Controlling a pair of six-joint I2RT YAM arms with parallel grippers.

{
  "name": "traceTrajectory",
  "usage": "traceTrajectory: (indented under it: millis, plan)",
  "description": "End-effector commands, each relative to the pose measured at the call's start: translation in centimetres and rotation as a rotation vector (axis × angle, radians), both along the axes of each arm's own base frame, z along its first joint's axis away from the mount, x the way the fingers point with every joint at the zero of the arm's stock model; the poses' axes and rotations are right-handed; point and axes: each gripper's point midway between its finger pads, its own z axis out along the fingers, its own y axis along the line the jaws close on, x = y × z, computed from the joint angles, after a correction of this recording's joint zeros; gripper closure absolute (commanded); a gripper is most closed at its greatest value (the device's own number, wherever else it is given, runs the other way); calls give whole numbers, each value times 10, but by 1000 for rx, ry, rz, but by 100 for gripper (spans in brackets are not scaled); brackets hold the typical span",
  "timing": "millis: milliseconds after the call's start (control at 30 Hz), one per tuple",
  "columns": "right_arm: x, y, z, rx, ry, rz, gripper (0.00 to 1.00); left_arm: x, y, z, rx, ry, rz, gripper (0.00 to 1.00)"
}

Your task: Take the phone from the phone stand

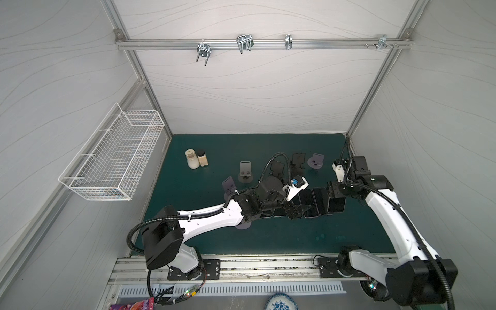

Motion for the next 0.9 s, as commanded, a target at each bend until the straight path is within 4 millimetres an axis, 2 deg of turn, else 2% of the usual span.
traceTrajectory:
  millis: [0, 167, 867]
  plan:
    - [3, -8, 1, -50, 8, 5, 55, 0, 4, 19, -35, -49, 1, 4]
    - [6, -15, -7, -91, 33, -15, 55, 0, 7, 21, -36, -49, 10, 4]
    - [17, -30, -38, -185, 99, -49, 55, 10, 7, 3, 10, -29, 57, 4]
